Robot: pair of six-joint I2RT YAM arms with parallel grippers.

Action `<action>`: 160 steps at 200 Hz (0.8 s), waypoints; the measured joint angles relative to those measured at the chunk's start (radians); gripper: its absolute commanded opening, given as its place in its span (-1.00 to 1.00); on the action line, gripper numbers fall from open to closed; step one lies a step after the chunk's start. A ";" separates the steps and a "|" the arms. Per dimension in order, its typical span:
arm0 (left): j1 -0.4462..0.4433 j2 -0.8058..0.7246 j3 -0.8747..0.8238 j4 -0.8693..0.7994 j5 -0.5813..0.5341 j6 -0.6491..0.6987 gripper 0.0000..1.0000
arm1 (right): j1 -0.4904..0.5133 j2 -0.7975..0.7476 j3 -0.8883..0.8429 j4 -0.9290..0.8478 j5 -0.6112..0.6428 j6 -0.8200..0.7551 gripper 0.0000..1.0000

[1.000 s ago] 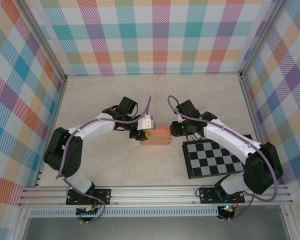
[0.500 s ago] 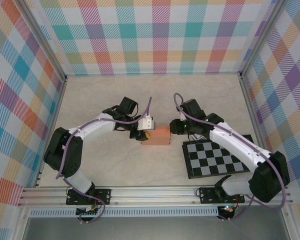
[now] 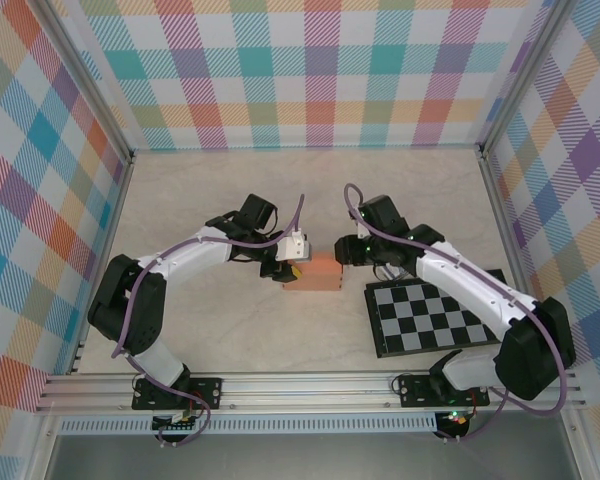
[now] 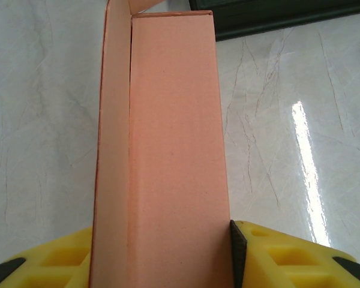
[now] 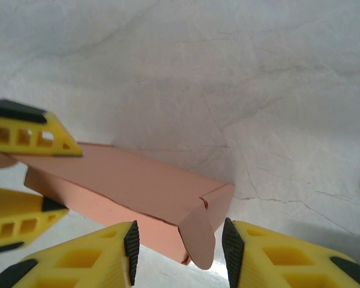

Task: Fold the paper box

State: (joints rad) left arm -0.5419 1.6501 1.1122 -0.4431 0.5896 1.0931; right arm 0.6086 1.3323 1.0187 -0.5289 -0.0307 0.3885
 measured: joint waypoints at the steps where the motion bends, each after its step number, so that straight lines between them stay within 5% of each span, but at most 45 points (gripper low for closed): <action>1: 0.000 0.000 0.000 0.000 0.000 0.000 -0.08 | 0.000 -0.001 -0.003 0.002 0.000 -0.003 -0.15; 111: -0.001 0.014 0.018 -0.007 0.000 -0.001 -0.08 | 0.000 0.033 -0.072 0.077 0.019 -0.085 -0.80; 160: -0.001 0.016 0.018 0.001 -0.007 -0.026 -0.08 | 0.001 0.064 -0.020 0.023 0.019 -0.049 -0.89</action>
State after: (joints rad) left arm -0.5430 1.6657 1.1305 -0.4419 0.5827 1.0668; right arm 0.6098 1.3968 0.9989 -0.5064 -0.0113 0.3393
